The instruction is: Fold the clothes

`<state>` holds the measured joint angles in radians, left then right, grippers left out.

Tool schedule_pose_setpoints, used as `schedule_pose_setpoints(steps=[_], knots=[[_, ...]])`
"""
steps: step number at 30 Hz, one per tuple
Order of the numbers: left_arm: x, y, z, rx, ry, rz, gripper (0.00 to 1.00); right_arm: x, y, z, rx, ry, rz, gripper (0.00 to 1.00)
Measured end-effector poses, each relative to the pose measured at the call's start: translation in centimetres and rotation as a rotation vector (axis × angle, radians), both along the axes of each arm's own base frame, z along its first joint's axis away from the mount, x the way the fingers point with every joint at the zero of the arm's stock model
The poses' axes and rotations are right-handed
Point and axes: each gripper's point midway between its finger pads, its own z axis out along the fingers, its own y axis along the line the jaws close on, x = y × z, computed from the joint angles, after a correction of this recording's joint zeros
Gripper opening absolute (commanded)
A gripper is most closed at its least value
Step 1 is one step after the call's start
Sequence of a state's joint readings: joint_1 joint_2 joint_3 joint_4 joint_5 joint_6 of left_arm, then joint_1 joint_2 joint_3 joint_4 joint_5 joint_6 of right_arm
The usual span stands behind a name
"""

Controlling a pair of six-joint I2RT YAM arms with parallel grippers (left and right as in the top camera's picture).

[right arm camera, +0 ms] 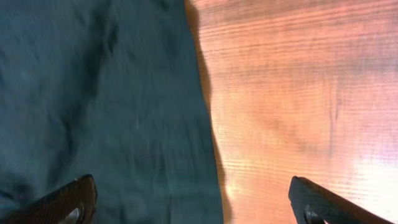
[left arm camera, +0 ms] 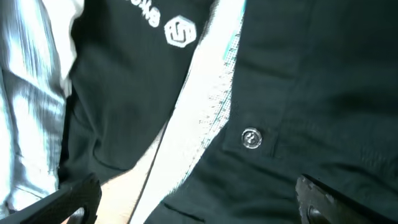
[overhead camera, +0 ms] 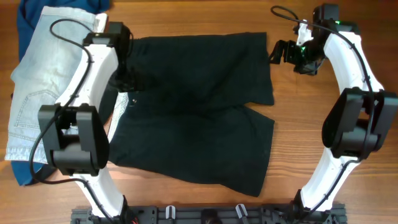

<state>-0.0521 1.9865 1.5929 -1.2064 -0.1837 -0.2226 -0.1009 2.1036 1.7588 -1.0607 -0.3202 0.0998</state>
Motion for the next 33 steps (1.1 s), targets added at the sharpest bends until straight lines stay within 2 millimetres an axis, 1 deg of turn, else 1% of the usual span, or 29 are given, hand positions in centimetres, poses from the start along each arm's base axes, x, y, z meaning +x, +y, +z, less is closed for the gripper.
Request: schedule_pose_setpoints(steps=[1,3,4,5,6,7,8,9,10,11,12,13,14,15,16,17,18,19,21,23,25,26,27,28,29,30,31,32,33], knots=[[-0.2,0.2,0.4,-0.017,0.009,0.017,1.00,-0.7,0.1,0.9,0.001,0.007,0.000,1.00],[-0.4,0.5,2.6,-0.037,-0.022,0.044,1.00,-2.1,0.2,4.9,0.000,-0.028,-0.015,1.00],[-0.8,0.3,4.8,-0.051,-0.062,0.059,1.00,-3.4,0.4,8.2,-0.001,-0.070,-0.030,1.00],[-1.8,0.0,7.5,-0.067,-0.105,0.083,1.00,-4.9,0.6,10.6,0.000,-0.084,-0.042,1.00],[-3.0,-0.1,9.4,-0.078,-0.129,0.120,1.00,-7.3,1.2,12.7,-0.006,-0.071,-0.056,1.00],[-4.8,-0.2,10.9,-0.085,-0.125,0.171,1.00,-8.7,1.6,13.5,-0.016,-0.049,-0.065,1.00],[-5.8,-0.1,11.8,-0.087,-0.126,0.210,1.00,-10.2,2.2,14.1,-0.027,-0.021,-0.069,1.00],[-6.9,-0.2,12.3,-0.088,-0.115,0.257,1.00,-11.3,2.9,14.2,-0.040,0.013,-0.073,1.00],[-7.7,-0.2,12.3,-0.085,-0.098,0.313,1.00,-12.3,3.7,14.0,-0.056,0.052,-0.080,1.00],[-8.4,-0.2,11.7,-0.079,-0.075,0.374,0.99,-12.9,4.9,13.3,-0.069,0.086,-0.082,0.99],[-9.1,-0.2,10.7,-0.072,-0.047,0.441,0.99,-13.8,6.4,12.1,-0.083,0.133,-0.077,0.95],[-9.8,-0.2,9.8,-0.064,-0.025,0.497,0.98,-14.7,7.9,10.8,-0.096,0.173,-0.070,0.90],[-11.1,-0.3,8.6,-0.054,-0.003,0.577,0.98,-15.7,9.3,9.4,-0.111,0.210,-0.060,0.87],[-12.1,-0.3,8.0,-0.046,0.006,0.627,0.96,-17.0,10.6,7.8,-0.130,0.257,-0.062,0.84],[-13.3,-0.3,7.3,-0.044,-0.003,0.687,0.95,-18.2,11.4,6.5,-0.146,0.300,-0.062,0.82],[-14.9,-0.4,6.8,-0.042,-0.007,0.744,0.94,-19.2,11.9,5.5,-0.162,0.333,-0.066,0.81],[-15.9,-0.4,6.5,-0.037,-0.007,0.775,0.93,-20.1,12.1,4.7,-0.176,0.365,-0.073,0.80],[-18.0,-0.7,5.9,-0.035,-0.021,0.837,0.92,-21.5,12.3,3.4,-0.199,0.411,-0.092,0.80],[-19.2,-1.2,4.4,-0.040,-0.053,0.898,0.91,-22.2,12.3,2.0,-0.213,0.432,-0.113,0.79],[-20.6,-1.8,1.8,-0.036,-0.042,0.961,0.91,-22.7,12.2,0.7,-0.218,0.444,-0.131,0.79],[-21.2,-1.9,-1.0,-0.035,-0.051,1.035,0.87,-22.2,12.4,0.1,-0.207,0.425,-0.142,0.80],[-21.3,-1.9,-1.8,-0.035,-0.059,1.057,0.84,-21.9,12.5,0.0,-0.199,0.410,-0.143,0.80],[-19.9,-2.1,-3.3,-0.081,-0.126,1.078,0.76,-21.3,12.8,-0.1,-0.185,0.386,-0.145,0.83],[-19.7,-2.1,-3.9,-0.092,-0.141,1.087,0.75,-21.0,12.9,-0.2,-0.181,0.377,-0.145,0.84],[-19.3,-2.1,-4.8,-0.111,-0.168,1.095,0.73,-20.9,13.0,-0.2,-0.178,0.372,-0.145,0.90],[-18.9,-2.2,-5.7,-0.132,-0.195,1.103,0.67,-20.8,13.0,-0.2,-0.176,0.367,-0.145,0.91],[-19.1,-2.1,-6.4,-0.135,-0.201,1.108,0.57,-20.8,13.0,-0.2,-0.177,0.366,-0.148,0.91],[-19.2,-2.2,-6.9,-0.140,-0.207,1.113,0.40,-20.8,13.0,-0.2,-0.179,0.367,-0.148,0.94],[-19.0,-2.1,-7.2,-0.149,-0.221,1.117,0.27,-20.9,12.9,-0.2,-0.180,0.370,-0.149,0.94]])
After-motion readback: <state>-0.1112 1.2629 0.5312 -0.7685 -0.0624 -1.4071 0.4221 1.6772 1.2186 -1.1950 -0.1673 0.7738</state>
